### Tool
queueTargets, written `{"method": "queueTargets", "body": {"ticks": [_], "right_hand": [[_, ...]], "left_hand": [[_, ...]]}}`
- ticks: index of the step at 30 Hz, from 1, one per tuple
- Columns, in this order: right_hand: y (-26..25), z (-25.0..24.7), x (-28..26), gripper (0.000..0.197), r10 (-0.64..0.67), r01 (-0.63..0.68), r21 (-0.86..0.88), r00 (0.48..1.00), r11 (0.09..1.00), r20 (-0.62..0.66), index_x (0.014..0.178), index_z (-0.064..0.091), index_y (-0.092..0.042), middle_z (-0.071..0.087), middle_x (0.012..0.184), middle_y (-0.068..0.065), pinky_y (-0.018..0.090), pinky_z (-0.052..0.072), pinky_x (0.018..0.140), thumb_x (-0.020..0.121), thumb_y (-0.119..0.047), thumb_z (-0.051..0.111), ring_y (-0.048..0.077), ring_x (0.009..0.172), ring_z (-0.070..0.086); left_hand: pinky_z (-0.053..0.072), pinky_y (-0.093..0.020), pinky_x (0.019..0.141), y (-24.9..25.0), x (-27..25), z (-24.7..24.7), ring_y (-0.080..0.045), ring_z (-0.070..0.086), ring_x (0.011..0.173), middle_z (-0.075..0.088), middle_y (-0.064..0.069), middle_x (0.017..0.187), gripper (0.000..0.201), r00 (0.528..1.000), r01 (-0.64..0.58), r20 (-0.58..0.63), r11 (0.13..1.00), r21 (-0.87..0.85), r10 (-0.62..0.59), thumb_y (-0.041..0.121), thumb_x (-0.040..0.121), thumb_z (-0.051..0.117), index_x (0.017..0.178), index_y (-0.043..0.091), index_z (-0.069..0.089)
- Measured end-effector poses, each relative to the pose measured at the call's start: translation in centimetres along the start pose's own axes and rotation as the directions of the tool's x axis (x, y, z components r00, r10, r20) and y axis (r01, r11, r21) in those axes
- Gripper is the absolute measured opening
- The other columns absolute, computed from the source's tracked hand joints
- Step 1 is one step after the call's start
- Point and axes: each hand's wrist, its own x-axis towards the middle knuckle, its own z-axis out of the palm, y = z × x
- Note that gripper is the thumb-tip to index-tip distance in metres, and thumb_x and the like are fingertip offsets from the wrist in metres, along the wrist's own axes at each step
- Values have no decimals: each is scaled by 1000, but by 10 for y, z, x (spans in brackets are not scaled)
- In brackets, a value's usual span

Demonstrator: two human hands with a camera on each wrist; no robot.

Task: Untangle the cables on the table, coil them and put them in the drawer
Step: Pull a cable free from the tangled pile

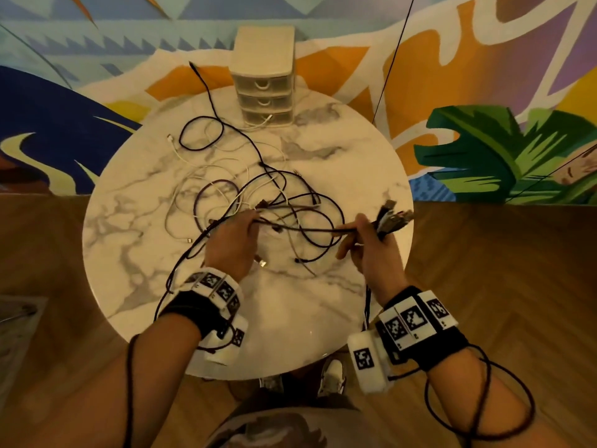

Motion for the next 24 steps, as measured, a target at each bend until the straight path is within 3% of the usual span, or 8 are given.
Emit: {"method": "queueTargets", "body": {"ticks": [2,5,9,14,17,20,22,24], "right_hand": [[-9,-5,4,49,-24,35,101,994,994,-103,76,66,0,55,48,8,14,24,36,102,-29,37,5,34,31],[-17,-11,8,47,-23,62,199,981,978,-192,90,61,8,55,44,3,14,25,35,101,-32,39,5,34,36],[-14,-15,3,56,-65,115,224,974,968,-217,85,68,-3,55,48,5,17,22,38,101,-43,32,13,44,34],[5,-4,-9,60,-47,47,146,999,988,-5,97,71,-8,54,55,10,18,23,39,101,-47,25,12,42,30],[24,12,-13,52,100,-89,-72,980,993,173,100,70,-12,56,55,10,17,27,41,99,-46,31,9,39,32],[37,24,-11,48,196,-146,-231,958,962,209,93,71,-16,58,55,9,23,30,45,99,-47,35,10,41,36],[38,26,-8,47,171,-124,-225,964,966,205,86,73,-15,59,56,10,25,30,46,100,-43,37,11,42,37],[33,24,-8,46,144,-110,-169,967,980,211,82,73,-15,60,58,11,21,28,43,101,-36,37,9,39,34]], "left_hand": [[44,-34,68,-8,8,-5,-30,62,89,67,-9,99,23,1000,4,-11,1000,3,-4,26,97,43,109,19,61],[47,-37,73,-24,11,-1,-34,61,95,67,-14,105,32,984,36,171,991,130,-58,34,99,38,114,18,61],[47,-41,74,-5,15,-12,-37,60,92,67,-18,97,43,998,42,49,999,9,-42,40,99,32,103,9,61],[45,-36,69,28,-18,-16,-31,62,90,67,-9,97,40,987,-101,146,955,279,62,42,100,27,101,16,57],[48,-35,67,42,-38,-9,-23,63,88,66,0,99,34,960,-237,228,904,356,162,41,100,27,102,21,55],[48,-34,64,49,-50,3,-22,63,86,66,1,100,32,927,-350,277,845,404,251,39,100,28,107,22,54],[44,-31,61,46,-55,14,-20,63,86,65,3,101,31,923,-350,290,868,353,254,38,100,31,115,24,54],[45,-31,65,30,-55,26,-21,62,89,64,2,104,25,949,-203,279,960,192,144,33,97,38,115,25,54]]}}
